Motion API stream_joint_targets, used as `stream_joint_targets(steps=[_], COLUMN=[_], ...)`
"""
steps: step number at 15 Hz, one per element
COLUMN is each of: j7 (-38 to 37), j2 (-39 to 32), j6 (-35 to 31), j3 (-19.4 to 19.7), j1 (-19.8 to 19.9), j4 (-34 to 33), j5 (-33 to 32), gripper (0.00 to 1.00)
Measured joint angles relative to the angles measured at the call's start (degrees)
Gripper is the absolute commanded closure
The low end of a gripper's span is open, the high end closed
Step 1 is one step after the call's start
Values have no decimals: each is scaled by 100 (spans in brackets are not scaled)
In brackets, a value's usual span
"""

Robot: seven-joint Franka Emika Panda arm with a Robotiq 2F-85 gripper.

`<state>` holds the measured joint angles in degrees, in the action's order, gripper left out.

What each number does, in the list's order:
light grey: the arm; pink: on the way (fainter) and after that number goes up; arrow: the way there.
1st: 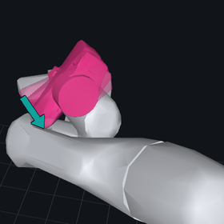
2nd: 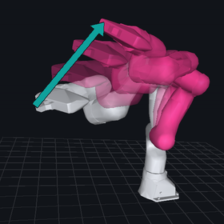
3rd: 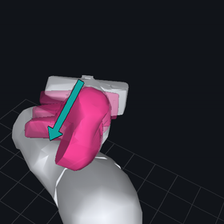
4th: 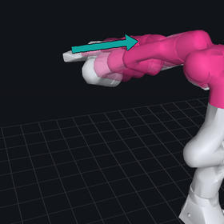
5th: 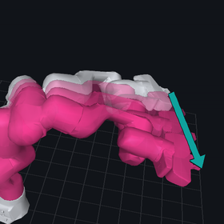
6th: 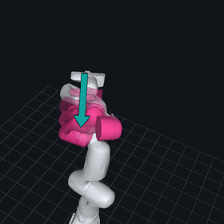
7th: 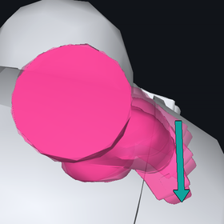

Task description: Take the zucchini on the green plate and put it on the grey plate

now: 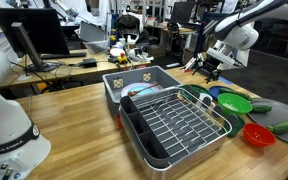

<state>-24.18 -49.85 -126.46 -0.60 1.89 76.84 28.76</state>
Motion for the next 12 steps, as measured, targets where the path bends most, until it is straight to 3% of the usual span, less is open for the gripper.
stream_joint_targets(steps=[8,12], j7=[-32,-655], j2=[-21,-174], j6=[-1,-385], j3=[-1,8], j1=[-3,-95], j4=[0,2], j5=[0,1], gripper=[0,0])
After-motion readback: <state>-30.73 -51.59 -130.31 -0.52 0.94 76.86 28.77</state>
